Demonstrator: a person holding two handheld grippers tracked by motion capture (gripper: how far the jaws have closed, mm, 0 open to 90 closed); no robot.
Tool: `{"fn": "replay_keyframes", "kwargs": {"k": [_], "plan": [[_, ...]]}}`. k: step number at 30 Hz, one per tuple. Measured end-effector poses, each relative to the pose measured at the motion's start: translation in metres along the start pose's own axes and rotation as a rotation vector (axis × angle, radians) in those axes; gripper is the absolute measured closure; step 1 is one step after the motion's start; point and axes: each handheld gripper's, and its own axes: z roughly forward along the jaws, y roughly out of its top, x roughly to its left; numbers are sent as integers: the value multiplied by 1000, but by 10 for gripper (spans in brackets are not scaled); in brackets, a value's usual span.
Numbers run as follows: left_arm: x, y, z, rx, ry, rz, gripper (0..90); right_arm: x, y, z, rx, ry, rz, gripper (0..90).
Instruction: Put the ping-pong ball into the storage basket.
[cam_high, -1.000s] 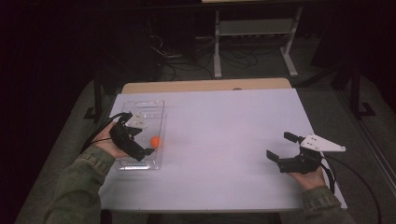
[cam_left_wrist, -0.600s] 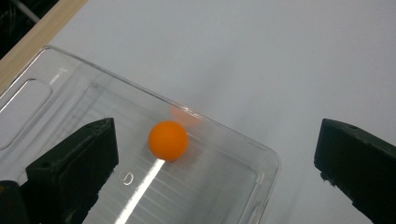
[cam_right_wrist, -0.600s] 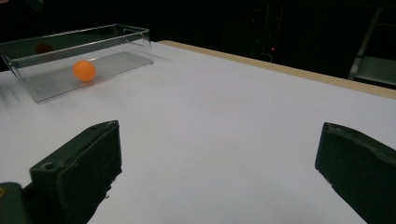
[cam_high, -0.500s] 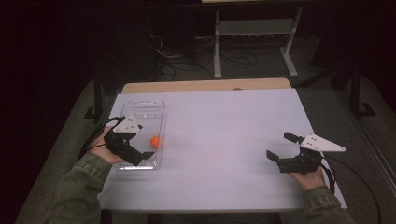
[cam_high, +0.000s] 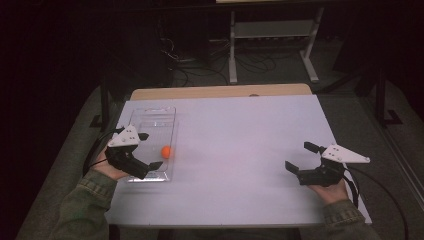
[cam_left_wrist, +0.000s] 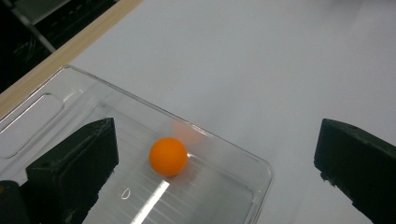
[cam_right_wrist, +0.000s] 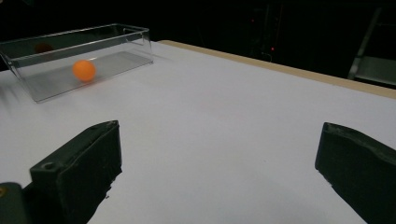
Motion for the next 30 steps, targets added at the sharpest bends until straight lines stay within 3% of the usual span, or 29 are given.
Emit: {"fn": "replay_keyframes", "kwargs": {"k": [18, 23, 30], "plan": [[3, -21, -8, -122, 56, -90, 0, 0, 0, 0, -2, -1, 0, 0], [4, -30, -10, -170, 74, -135, 0, 0, 0, 0, -1, -1, 0, 0], [5, -39, -10, -190, 92, -168, 0, 0, -1, 0, 2, 0, -1, 0]]}}
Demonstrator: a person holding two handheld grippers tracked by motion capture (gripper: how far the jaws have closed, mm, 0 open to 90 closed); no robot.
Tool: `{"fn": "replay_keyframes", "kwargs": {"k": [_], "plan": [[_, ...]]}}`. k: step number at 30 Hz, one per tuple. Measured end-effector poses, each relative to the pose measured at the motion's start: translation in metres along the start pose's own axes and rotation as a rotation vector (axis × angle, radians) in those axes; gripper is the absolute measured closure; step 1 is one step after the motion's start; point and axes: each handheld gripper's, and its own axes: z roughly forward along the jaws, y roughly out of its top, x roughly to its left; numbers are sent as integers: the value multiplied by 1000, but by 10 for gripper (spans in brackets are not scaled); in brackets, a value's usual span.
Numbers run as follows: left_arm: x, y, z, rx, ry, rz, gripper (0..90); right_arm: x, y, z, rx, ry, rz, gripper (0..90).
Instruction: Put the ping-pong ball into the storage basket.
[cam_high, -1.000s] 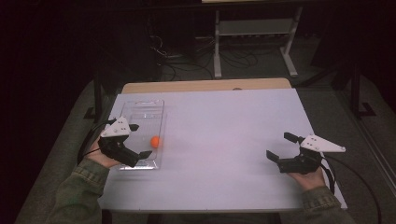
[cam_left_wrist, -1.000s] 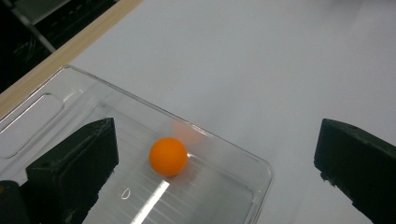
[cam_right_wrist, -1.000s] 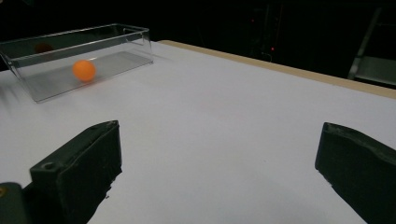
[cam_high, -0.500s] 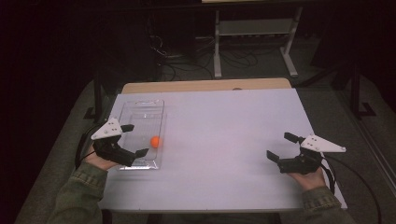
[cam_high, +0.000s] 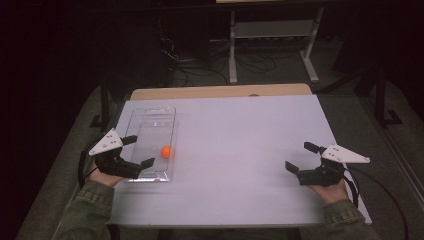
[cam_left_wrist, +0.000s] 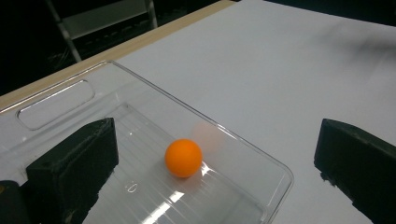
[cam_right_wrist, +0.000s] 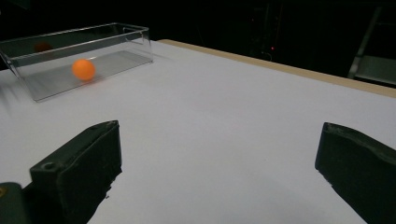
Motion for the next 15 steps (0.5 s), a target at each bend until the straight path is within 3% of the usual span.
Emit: {"fn": "replay_keyframes", "kwargs": {"k": [7, 15], "plan": [[-2, -5, -5, -64, 27, -10, 0, 0, 0, 0, 2, 0, 1, 0], [-4, -17, -8, -106, 51, -10, 0, 0, 0, 0, 2, 3, 0, 0]]}}
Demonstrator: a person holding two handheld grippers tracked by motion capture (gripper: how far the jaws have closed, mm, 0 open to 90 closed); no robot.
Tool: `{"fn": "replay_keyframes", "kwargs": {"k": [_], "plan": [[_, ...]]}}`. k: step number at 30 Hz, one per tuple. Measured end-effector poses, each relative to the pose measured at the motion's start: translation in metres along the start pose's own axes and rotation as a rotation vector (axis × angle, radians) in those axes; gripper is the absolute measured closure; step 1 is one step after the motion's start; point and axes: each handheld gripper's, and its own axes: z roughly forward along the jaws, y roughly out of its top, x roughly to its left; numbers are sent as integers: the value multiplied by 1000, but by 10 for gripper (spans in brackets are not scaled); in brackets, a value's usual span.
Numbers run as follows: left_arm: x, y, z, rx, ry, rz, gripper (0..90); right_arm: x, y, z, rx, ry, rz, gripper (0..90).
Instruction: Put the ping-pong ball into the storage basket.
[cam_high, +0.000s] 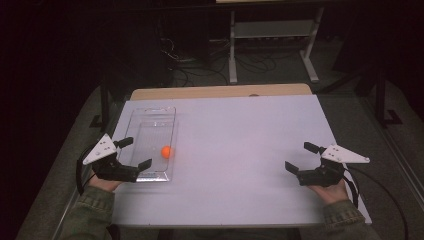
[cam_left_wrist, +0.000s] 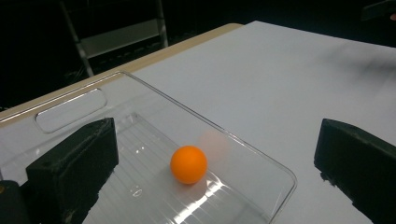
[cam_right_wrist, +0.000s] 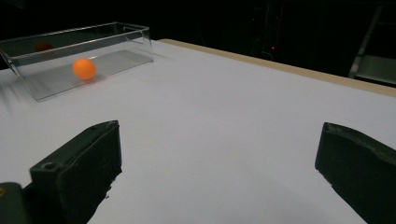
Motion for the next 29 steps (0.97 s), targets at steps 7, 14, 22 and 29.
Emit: {"fn": "replay_keyframes", "kwargs": {"k": [7, 14, 22, 29], "plan": [[1, -7, -5, -41, 31, -17, 0, 0, -1, 1, 6, 0, -1, 0], [1, -13, -11, -94, 55, -47, 0, 0, -1, 1, 4, 1, -4, 0], [1, -16, -19, -159, 82, -83, 0, 1, -1, 2, 5, 5, -8, 0], [0, -25, -23, -197, 121, -101, 0, 1, -1, 2, 3, 7, -4, 0]]}}
